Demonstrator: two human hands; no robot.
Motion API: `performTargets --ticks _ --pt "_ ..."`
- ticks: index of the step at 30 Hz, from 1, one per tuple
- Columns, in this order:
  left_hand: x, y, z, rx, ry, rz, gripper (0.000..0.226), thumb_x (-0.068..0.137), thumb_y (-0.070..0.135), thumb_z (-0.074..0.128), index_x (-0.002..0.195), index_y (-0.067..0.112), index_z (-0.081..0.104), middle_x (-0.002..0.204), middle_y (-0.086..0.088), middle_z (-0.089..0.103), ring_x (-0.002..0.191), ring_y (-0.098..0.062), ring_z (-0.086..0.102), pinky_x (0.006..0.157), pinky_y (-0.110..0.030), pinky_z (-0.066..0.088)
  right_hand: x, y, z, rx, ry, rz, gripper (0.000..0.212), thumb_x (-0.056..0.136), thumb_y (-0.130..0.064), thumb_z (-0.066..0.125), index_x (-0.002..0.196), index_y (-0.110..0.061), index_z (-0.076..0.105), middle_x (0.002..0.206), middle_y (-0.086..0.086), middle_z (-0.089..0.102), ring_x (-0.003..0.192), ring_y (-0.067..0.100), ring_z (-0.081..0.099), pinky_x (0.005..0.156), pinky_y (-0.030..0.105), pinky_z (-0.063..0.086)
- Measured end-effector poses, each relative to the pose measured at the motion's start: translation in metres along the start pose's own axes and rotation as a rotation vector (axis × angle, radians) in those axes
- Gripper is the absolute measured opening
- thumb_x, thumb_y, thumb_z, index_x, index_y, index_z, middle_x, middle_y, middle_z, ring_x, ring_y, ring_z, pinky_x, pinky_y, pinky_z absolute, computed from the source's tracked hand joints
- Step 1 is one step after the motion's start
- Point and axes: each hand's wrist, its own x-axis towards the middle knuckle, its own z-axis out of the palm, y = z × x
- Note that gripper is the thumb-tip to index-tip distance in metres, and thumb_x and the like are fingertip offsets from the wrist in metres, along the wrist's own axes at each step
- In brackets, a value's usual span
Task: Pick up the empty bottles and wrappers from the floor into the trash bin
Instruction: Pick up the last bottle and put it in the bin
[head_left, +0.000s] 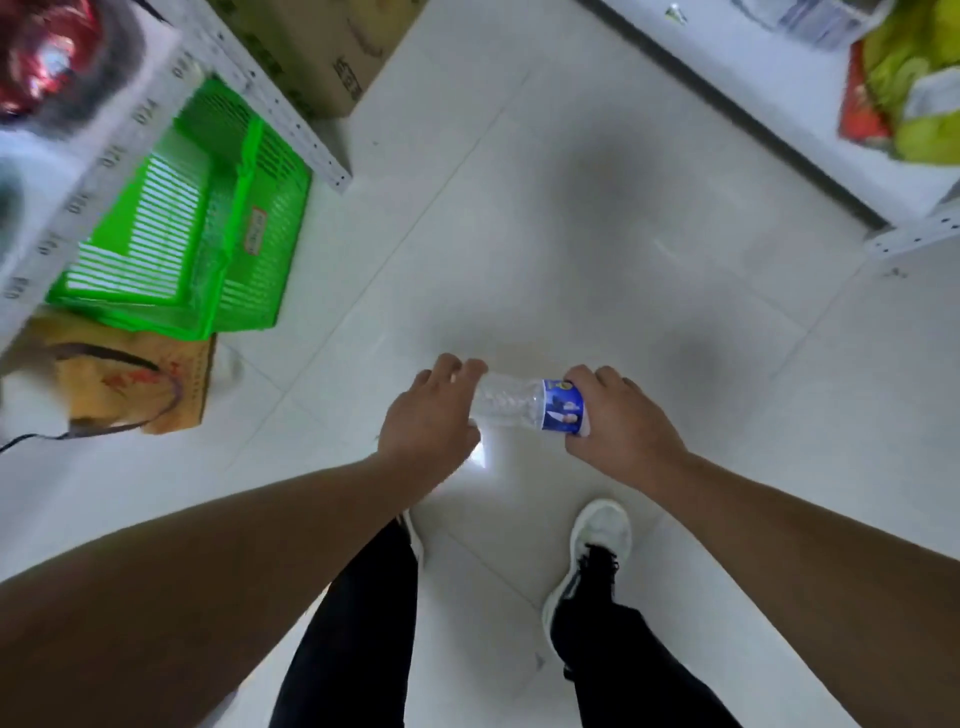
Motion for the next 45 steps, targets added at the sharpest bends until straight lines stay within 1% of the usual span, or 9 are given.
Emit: performTargets --ticks 5,8,15,22,25,28,33,41,45 --pt "-0.062 0.016 -0.064 -0.084 0.085 -0.112 0.069 0.083 0.020 0.071 0.145 0.032 0.042 0.135 0.001 0.047 0.107 -0.028 0.058 0.071 -0.036 0.047 -0.047 -0.044 -0.077 -0.100 -0.001 -0.126 0.062 0.076 -0.034 0.079 0.131 -0.026 0.053 0.115 0.005 0.057 0.103 0.036 0.065 0.079 0.041 0.054" --pt "-0.097 0.020 -0.080 -0.149 0.154 -0.170 0.069 0.082 0.021 0.071 0.145 0.031 0.044 0.135 0.000 0.047 0.108 -0.030 0.059 0.073 -0.038 0.051 -0.067 -0.072 -0.102 -0.176 -0.004 -0.198 0.061 0.076 -0.034 0.080 0.130 -0.025 0.053 0.115 0.005 0.057 0.102 0.035 0.063 0.075 0.038 0.050" --pt "-0.196 -0.006 -0.081 -0.282 0.330 -0.310 0.074 0.081 0.017 0.069 0.148 0.034 0.043 0.139 0.001 0.045 0.113 -0.028 0.057 0.077 -0.040 0.055 -0.112 -0.148 -0.092 -0.254 -0.017 -0.332 0.058 0.075 -0.029 0.078 0.127 -0.026 0.054 0.110 0.003 0.055 0.096 0.034 0.063 0.079 0.045 0.058" --pt "-0.347 -0.086 -0.027 -0.406 0.388 -0.502 0.076 0.083 0.019 0.071 0.150 0.038 0.041 0.141 0.005 0.043 0.113 -0.025 0.059 0.076 -0.035 0.052 -0.179 -0.246 0.008 -0.342 -0.103 -0.511 0.066 0.079 -0.032 0.077 0.140 -0.033 0.052 0.119 -0.001 0.058 0.103 0.027 0.062 0.083 0.042 0.056" --pt "-0.430 -0.120 0.009 -0.424 0.406 -0.583 0.079 0.084 0.021 0.072 0.153 0.039 0.037 0.141 0.004 0.044 0.112 -0.025 0.059 0.076 -0.035 0.053 -0.218 -0.290 0.072 -0.363 -0.155 -0.614 0.072 0.080 -0.033 0.080 0.144 -0.035 0.046 0.118 -0.004 0.053 0.098 0.023 0.060 0.076 0.037 0.050" --pt "-0.516 -0.152 0.045 -0.451 0.418 -0.679 0.084 0.086 0.024 0.072 0.158 0.038 0.032 0.144 0.002 0.044 0.114 -0.027 0.059 0.078 -0.038 0.055 -0.257 -0.333 0.133 -0.397 -0.206 -0.726 0.072 0.081 -0.036 0.082 0.141 -0.038 0.042 0.115 -0.008 0.052 0.090 0.016 0.057 0.070 0.033 0.045" --pt "-0.635 -0.191 0.096 -0.534 0.480 -0.830 0.087 0.090 0.026 0.070 0.161 0.043 0.023 0.155 0.008 0.034 0.127 -0.022 0.055 0.084 -0.035 0.054 -0.321 -0.402 0.213 -0.472 -0.345 -0.830 0.061 0.082 -0.045 0.079 0.132 -0.040 0.044 0.109 -0.007 0.054 0.086 0.016 0.061 0.071 0.036 0.052" --pt "-0.712 -0.238 0.136 -0.606 0.567 -1.035 0.099 0.089 0.024 0.073 0.165 0.044 0.014 0.165 0.009 0.024 0.130 -0.022 0.052 0.091 -0.036 0.055 -0.353 -0.484 0.295 -0.492 -0.478 -0.732 0.052 0.082 -0.051 0.078 0.121 -0.036 0.046 0.105 -0.006 0.060 0.090 0.018 0.066 0.081 0.041 0.058" --pt "-0.706 -0.275 0.142 -0.590 0.497 -1.082 0.099 0.087 0.024 0.072 0.164 0.043 0.013 0.169 0.005 0.018 0.133 -0.025 0.050 0.094 -0.038 0.054 -0.334 -0.520 0.329 -0.431 -0.517 -0.579 0.049 0.081 -0.047 0.078 0.113 -0.029 0.045 0.096 -0.002 0.068 0.083 0.023 0.068 0.080 0.043 0.059"
